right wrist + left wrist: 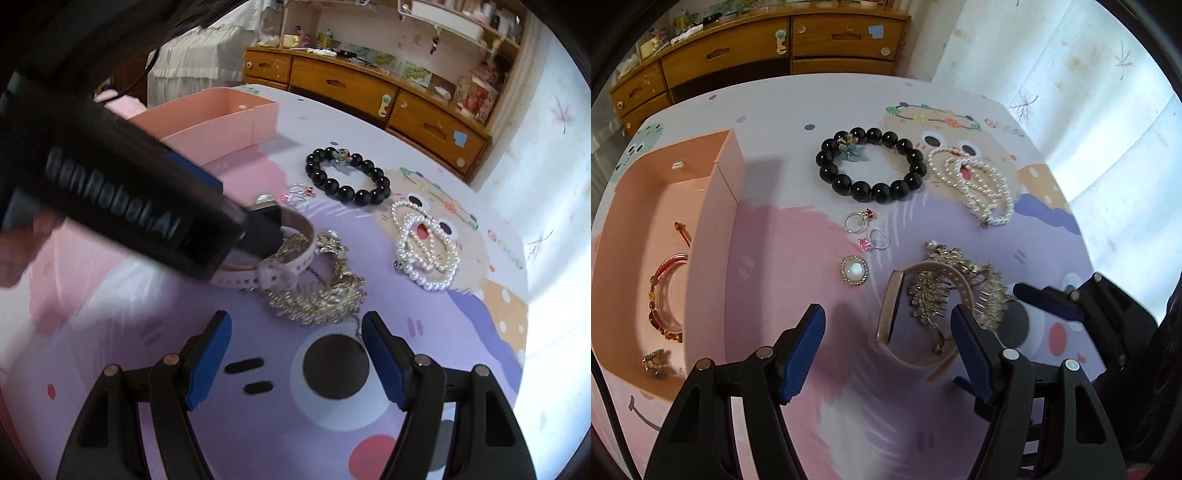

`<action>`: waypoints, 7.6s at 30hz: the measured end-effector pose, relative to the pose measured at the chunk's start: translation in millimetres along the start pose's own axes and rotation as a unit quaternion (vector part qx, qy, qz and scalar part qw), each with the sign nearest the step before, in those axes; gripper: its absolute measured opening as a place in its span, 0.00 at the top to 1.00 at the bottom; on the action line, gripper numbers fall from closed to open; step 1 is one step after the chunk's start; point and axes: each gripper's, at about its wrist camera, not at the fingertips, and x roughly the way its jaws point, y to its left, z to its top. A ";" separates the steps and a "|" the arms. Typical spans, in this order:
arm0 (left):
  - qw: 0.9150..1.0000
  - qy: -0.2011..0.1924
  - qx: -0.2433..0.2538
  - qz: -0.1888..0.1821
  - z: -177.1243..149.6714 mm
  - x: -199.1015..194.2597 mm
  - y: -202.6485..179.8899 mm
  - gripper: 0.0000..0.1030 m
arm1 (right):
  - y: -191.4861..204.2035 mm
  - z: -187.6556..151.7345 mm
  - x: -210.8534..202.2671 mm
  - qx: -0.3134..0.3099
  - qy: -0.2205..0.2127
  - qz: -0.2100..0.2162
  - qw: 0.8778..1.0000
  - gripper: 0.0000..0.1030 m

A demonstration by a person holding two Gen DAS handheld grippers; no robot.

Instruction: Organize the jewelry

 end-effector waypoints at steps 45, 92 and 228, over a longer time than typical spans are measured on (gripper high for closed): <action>0.997 -0.033 -0.063 -0.015 6.9 -3.5 20.0 0.93 | -14.6 18.7 14.3 0.038 -0.016 0.044 0.998 0.41; 0.986 -0.119 -0.103 0.052 -25.0 -142.7 176.3 0.93 | 75.7 172.4 -70.6 0.097 -0.157 0.093 0.978 0.41; 0.986 -0.135 -0.038 0.091 -112.6 -100.1 80.0 0.31 | 50.7 121.5 30.3 -0.004 0.051 0.028 0.998 0.84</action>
